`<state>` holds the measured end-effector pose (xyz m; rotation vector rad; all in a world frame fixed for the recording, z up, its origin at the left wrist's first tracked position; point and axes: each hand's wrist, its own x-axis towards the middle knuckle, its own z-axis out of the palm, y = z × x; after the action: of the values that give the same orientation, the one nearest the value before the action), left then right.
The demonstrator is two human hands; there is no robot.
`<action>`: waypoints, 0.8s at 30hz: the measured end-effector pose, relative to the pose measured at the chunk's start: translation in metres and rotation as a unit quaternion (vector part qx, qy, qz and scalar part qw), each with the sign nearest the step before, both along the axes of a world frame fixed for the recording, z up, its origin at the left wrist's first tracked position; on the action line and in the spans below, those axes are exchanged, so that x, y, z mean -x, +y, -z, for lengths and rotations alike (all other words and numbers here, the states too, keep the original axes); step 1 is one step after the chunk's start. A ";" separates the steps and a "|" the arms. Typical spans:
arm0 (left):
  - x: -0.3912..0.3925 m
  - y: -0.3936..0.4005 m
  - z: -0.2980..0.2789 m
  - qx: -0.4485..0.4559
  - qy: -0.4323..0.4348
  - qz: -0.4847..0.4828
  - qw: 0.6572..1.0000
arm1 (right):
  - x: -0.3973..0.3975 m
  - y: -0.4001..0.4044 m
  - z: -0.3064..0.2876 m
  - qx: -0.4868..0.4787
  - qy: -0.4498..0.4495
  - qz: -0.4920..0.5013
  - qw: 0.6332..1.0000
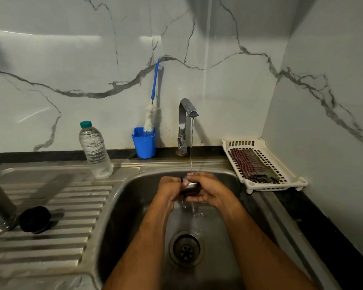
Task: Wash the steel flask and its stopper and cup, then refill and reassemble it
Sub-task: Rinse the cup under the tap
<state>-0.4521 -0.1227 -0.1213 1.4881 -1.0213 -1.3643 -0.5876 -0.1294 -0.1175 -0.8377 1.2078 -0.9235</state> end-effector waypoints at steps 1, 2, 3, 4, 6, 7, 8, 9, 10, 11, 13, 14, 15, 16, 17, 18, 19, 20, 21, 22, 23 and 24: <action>0.002 -0.002 0.003 0.021 -0.030 0.003 0.999 | 0.000 -0.001 -0.001 -0.003 -0.016 0.005 1.000; 0.004 -0.003 0.004 0.037 -0.053 0.016 0.998 | 0.000 -0.001 -0.001 -0.009 -0.032 0.007 0.999; 0.004 -0.002 0.004 0.047 -0.070 0.027 0.996 | -0.001 -0.002 0.000 -0.016 -0.043 0.008 0.999; 0.004 -0.002 0.004 0.051 -0.077 0.034 0.995 | -0.001 -0.002 0.001 -0.020 -0.052 0.008 0.998; 0.001 -0.003 0.002 0.038 -0.043 0.044 0.997 | 0.000 -0.002 0.003 -0.003 -0.034 0.004 0.999; 0.000 -0.002 -0.001 0.022 -0.007 0.039 0.999 | 0.000 -0.002 0.004 0.013 -0.014 -0.001 1.000; -0.001 -0.004 0.000 0.003 0.031 0.022 0.999 | 0.000 -0.002 0.004 0.027 0.001 -0.009 1.000; -0.002 -0.005 0.001 -0.011 0.056 0.001 0.998 | 0.000 -0.001 0.004 0.035 0.008 -0.015 0.999; -0.002 -0.006 0.001 -0.015 0.066 -0.013 0.998 | 0.000 -0.001 0.004 0.037 0.008 -0.019 0.999; -0.001 -0.005 0.000 -0.018 0.067 -0.019 0.997 | 0.000 -0.001 0.004 0.036 0.003 -0.020 0.999; -0.001 -0.006 0.000 -0.032 0.092 -0.025 0.995 | 0.001 0.001 0.002 0.029 -0.021 -0.020 0.999; -0.002 -0.006 -0.001 -0.044 0.115 -0.035 0.992 | 0.003 0.001 0.001 0.027 -0.036 -0.021 0.999; -0.003 -0.006 -0.001 -0.061 0.138 -0.048 0.987 | 0.005 0.002 0.000 0.029 -0.046 -0.023 0.998; -0.005 -0.006 -0.001 -0.081 0.164 -0.062 0.981 | 0.006 0.003 -0.001 0.035 -0.047 -0.026 0.998; -0.007 -0.006 0.000 -0.100 0.181 -0.074 0.976 | 0.007 0.004 -0.002 0.045 -0.036 -0.028 0.998; -0.009 -0.006 0.000 -0.117 0.186 -0.080 0.972 | 0.006 0.005 -0.004 0.058 -0.013 -0.029 0.998; -0.009 -0.007 0.002 -0.130 0.181 -0.079 0.972 | 0.005 0.007 -0.005 0.073 0.017 -0.030 0.997; -0.009 -0.007 0.004 -0.138 0.169 -0.077 0.973 | 0.004 0.008 -0.005 0.088 0.048 -0.028 0.995; -0.010 -0.008 0.005 -0.142 0.153 -0.075 0.975 | 0.003 0.008 -0.004 0.105 0.075 -0.022 0.991; -0.009 -0.009 0.006 -0.142 0.137 -0.073 0.978 | 0.003 0.008 -0.003 0.124 0.101 -0.013 0.987; -0.009 -0.010 0.007 -0.141 0.131 -0.071 0.979 | 0.003 0.007 -0.001 0.145 0.130 -0.006 0.981; -0.009 -0.011 0.007 -0.141 0.144 -0.067 0.977 | 0.003 0.005 0.000 0.165 0.161 -0.001 0.973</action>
<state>-0.4430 -0.1337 -0.1285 1.4741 -0.5530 -1.6186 -0.5902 -0.1242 -0.1174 -1.2937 1.3490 -1.0305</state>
